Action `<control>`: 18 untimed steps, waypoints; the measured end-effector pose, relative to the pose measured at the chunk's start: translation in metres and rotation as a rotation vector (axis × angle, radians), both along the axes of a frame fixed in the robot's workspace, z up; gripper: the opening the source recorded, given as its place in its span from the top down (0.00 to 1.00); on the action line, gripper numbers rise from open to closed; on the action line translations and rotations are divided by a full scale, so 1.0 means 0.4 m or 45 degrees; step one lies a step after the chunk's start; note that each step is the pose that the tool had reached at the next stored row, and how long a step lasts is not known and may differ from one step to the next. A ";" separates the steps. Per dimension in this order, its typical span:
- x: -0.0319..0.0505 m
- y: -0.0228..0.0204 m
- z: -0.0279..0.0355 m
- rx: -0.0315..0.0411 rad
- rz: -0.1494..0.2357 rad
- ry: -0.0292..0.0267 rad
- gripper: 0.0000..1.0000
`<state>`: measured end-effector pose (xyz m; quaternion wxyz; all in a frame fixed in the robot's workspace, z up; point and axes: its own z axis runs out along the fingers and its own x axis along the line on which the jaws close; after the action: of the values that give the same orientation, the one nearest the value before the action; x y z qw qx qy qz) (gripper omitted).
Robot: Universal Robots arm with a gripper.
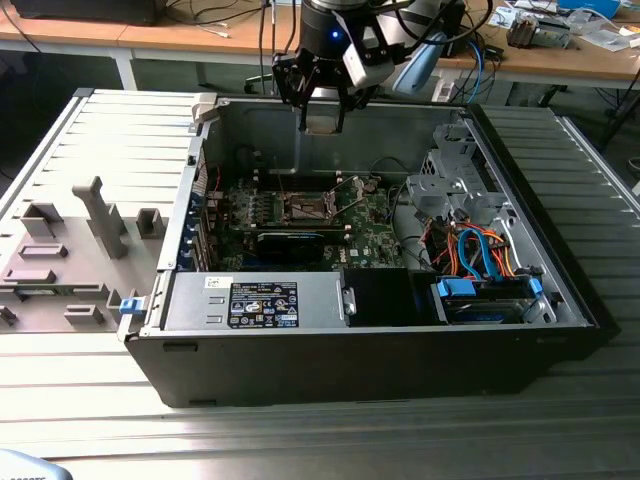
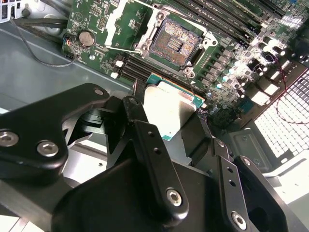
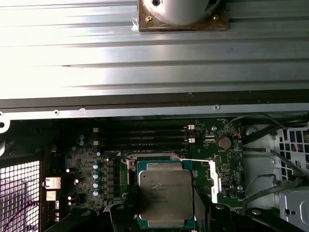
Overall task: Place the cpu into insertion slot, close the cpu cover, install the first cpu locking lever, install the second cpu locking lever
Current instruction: 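Place the cpu into insertion slot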
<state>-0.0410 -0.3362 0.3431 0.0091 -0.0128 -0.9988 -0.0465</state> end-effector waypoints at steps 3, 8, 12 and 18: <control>0.000 0.000 -0.001 0.0001 0.000 0.0000 0.45; 0.000 0.000 -0.004 0.0000 0.000 0.0000 0.45; 0.000 0.000 -0.006 0.0000 0.000 0.0000 0.45; 0.000 0.000 -0.012 0.0000 0.000 0.0001 0.45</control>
<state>-0.0411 -0.3363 0.3384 0.0091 -0.0129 -0.9988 -0.0465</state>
